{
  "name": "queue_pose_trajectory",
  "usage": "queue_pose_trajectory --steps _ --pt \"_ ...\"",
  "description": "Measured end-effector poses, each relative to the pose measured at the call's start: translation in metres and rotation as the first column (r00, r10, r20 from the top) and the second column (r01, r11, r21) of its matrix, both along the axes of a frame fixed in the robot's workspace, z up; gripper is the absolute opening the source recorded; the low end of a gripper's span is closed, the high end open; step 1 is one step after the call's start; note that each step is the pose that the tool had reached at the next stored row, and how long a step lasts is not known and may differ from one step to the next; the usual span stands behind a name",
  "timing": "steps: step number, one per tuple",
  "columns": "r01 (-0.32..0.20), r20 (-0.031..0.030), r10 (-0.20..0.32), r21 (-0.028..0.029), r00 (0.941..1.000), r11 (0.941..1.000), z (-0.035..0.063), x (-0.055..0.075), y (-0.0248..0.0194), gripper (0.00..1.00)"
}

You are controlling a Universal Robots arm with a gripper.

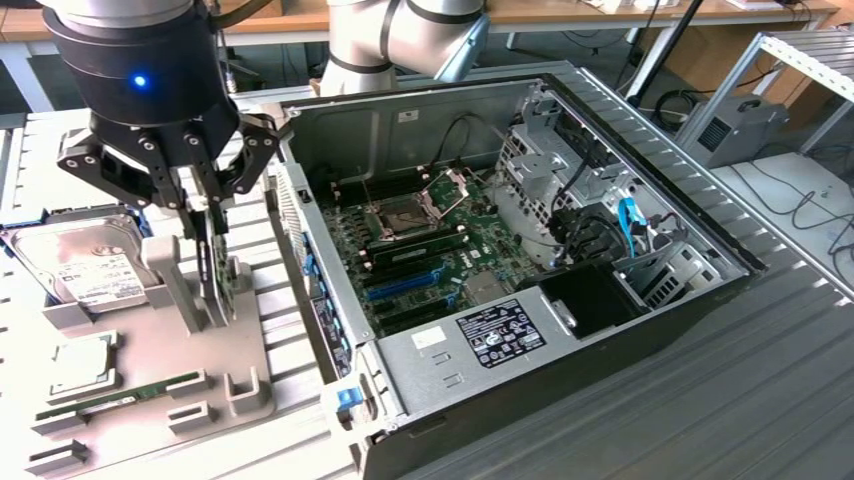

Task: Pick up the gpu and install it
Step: 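Pick up the gpu and move the gpu toward the slot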

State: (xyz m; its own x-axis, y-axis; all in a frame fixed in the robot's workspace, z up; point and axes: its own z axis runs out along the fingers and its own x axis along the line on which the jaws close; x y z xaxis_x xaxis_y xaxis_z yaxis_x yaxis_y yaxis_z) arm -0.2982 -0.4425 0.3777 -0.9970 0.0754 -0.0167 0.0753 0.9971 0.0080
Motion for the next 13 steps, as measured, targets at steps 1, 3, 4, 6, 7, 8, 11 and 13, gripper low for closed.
queue_pose_trajectory --steps 1,3,4,6,7,8,11,13 --pt "0.0 0.0001 0.0 0.0 1.0 1.0 0.0003 0.0 0.0 0.26" --pt "0.0 0.0 0.0 0.0 1.0 1.0 0.001 0.0 0.0 0.26" --pt "0.0 0.0001 0.0 0.0001 1.0 1.0 0.0012 0.0 0.0 0.26" --pt "0.0 -0.0001 0.0 -0.0001 1.0 1.0 0.0021 0.0 0.0 0.26" --pt "0.0 0.0 0.0 0.0 1.0 1.0 0.0024 0.0 0.0 0.26" --pt "0.0 0.0002 0.0 0.0001 1.0 1.0 0.0025 0.0 0.0 0.26" --pt "0.0 0.0 0.0 0.0 1.0 1.0 0.0031 0.0 0.0 0.26" --pt "0.0 0.0 0.0 0.0 1.0 1.0 0.0034 0.0 0.0 0.26"
